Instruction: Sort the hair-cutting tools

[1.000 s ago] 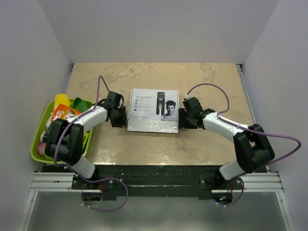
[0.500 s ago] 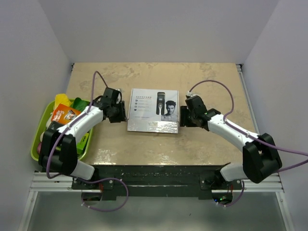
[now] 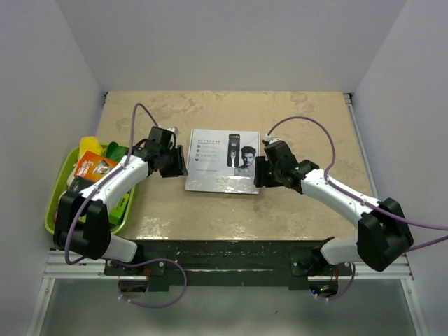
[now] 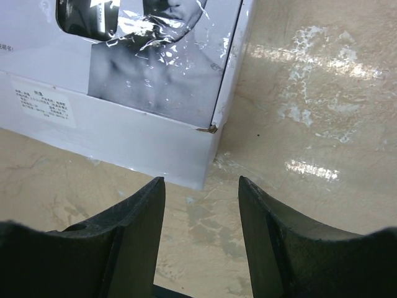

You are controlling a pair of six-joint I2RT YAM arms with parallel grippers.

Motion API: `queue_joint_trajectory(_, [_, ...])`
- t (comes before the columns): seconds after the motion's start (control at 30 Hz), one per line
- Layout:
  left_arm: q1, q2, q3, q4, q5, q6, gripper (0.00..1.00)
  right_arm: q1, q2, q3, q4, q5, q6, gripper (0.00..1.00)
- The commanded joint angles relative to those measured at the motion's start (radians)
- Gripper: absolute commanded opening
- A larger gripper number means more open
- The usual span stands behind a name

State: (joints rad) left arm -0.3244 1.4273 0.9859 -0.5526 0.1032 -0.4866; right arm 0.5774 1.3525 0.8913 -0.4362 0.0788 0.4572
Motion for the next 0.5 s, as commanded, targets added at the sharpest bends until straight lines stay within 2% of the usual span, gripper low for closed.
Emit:
queue_joint_trajectory(0.0, [-0.016, 0.015, -0.006, 0.040, 0.039, -0.004, 0.43, 0.015, 0.005, -0.011, 0.042, -0.020, 0.026, 0.54])
queue_joint_trajectory(0.47, [-0.047, 0.062, -0.070, 0.085, 0.003, -0.017, 0.42, 0.027, 0.071, -0.066, 0.105, 0.002, 0.034, 0.54])
